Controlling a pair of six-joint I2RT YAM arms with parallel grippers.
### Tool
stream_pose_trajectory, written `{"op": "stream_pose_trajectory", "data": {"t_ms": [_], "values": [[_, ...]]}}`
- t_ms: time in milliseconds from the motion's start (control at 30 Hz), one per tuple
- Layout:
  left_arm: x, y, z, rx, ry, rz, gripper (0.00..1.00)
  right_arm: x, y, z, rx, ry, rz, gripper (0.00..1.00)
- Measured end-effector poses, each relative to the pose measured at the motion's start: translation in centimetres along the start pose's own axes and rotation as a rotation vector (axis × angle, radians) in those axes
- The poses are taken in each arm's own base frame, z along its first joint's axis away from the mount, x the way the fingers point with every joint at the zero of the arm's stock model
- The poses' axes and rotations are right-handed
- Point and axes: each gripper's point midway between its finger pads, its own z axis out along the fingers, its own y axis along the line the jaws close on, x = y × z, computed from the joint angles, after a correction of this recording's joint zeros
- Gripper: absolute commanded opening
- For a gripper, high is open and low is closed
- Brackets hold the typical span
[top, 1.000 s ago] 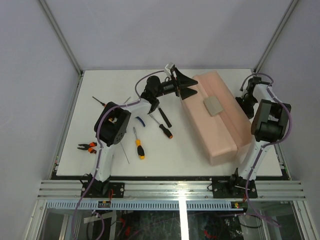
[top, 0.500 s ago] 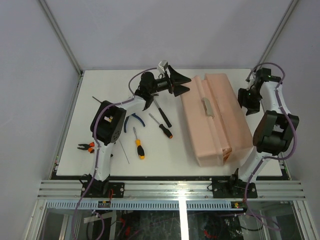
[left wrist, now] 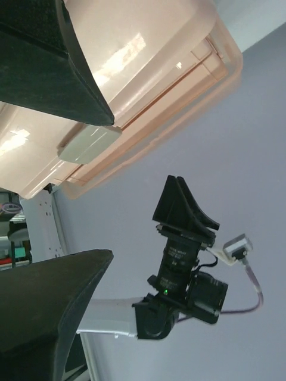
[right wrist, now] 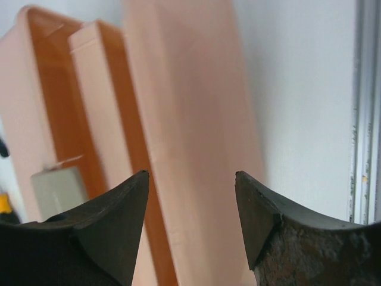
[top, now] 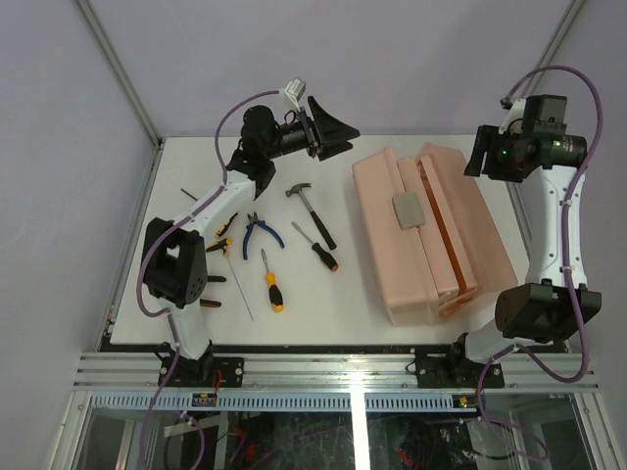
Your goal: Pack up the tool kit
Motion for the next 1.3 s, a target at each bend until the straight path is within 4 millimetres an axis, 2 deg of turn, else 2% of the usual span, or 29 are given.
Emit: {"op": "stream_pose_trajectory", "data": {"t_ms": [100, 233, 433, 600, 667, 767, 1000, 1133, 1300], "values": [[0.7, -0.5, -0.4, -0.062, 0.011, 0.045, 0.84, 1.1, 2.6, -0.6, -0.042, 0.013, -0.053, 0.67], [1.6, 0.5, -0.5, -0.166, 0.024, 0.095, 0.85, 3.6, 4.9, -1.0, -0.086, 0.057, -0.091, 0.67], [3.5, 3.1, -1.1, -0.341, 0.037, 0.114, 0.88, 5.6, 5.4, -2.8, -0.102, 0.075, -0.09, 0.67], [5.3, 4.7, -0.4, -0.473, 0.028, 0.162, 0.88, 7.2, 5.7, -4.0, -0.125, 0.075, -0.085, 0.67], [5.5, 5.3, 0.2, -0.514, 0.018, 0.177, 0.88, 8.2, 5.6, -4.1, -0.128, 0.089, -0.084, 0.67], [4.7, 6.7, 1.2, -0.578, -0.016, 0.195, 0.88, 10.4, 5.1, -3.9, -0.115, 0.142, -0.083, 0.67], [3.1, 11.5, 4.7, -0.7, -0.07, 0.248, 0.89, 12.7, 3.5, -4.4, -0.035, 0.162, -0.088, 0.68], [4.4, 13.2, 6.0, -0.733, -0.055, 0.284, 0.89, 12.7, 2.2, -5.7, 0.039, 0.113, -0.104, 0.68], [4.9, 12.9, 6.3, -0.74, -0.053, 0.318, 0.89, 11.8, 0.9, -5.8, 0.108, 0.074, -0.138, 0.68]]}}
